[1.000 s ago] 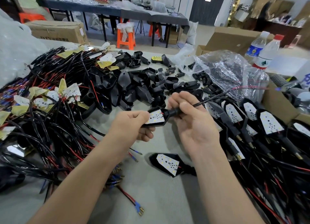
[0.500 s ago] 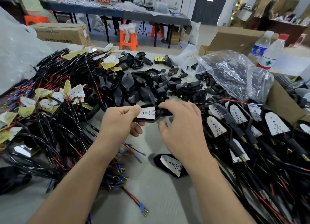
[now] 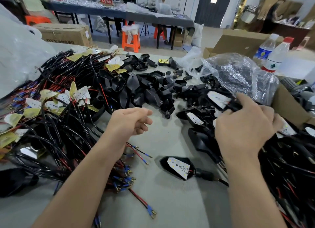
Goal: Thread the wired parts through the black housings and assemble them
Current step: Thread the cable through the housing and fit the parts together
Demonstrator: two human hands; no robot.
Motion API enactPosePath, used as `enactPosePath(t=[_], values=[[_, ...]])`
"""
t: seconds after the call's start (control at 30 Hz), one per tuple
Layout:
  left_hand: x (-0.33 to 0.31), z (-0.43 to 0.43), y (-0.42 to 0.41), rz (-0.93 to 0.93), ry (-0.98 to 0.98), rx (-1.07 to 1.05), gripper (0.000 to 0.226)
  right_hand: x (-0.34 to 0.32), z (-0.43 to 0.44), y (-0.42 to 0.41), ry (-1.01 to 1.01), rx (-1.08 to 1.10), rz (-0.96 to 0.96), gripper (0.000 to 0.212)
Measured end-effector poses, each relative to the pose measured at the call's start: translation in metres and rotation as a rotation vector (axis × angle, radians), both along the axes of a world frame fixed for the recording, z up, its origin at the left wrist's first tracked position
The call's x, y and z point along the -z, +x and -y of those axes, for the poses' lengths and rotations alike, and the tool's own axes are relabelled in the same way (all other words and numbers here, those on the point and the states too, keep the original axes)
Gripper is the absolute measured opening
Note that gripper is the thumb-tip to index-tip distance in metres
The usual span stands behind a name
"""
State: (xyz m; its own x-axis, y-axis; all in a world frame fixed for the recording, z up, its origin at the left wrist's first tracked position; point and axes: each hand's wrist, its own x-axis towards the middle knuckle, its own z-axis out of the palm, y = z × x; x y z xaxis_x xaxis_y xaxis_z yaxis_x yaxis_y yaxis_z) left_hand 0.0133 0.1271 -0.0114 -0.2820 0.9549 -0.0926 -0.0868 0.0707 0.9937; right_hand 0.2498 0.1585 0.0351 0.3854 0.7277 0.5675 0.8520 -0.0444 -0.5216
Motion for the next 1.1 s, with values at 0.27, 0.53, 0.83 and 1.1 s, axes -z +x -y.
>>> enactPosePath(t=[0.27,0.53,0.83,1.1], values=[[0.006,0.001,-0.015,-0.729,0.004,-0.401,0.02,0.036,0.018,-0.074,-0.036,-0.596,0.159,0.045],[0.008,0.009,-0.052,-1.309,-0.475,-0.402,0.072,0.065,0.005,-0.081,-0.467,-0.818,0.261,0.038],[-0.003,0.011,-0.049,-0.836,-0.018,-0.666,0.069,0.068,0.001,-0.073,-0.486,-0.801,0.304,0.044],[-0.005,0.012,0.026,-0.537,0.44,-0.161,0.076,0.036,0.017,-0.084,-0.454,-0.982,-0.753,0.022]])
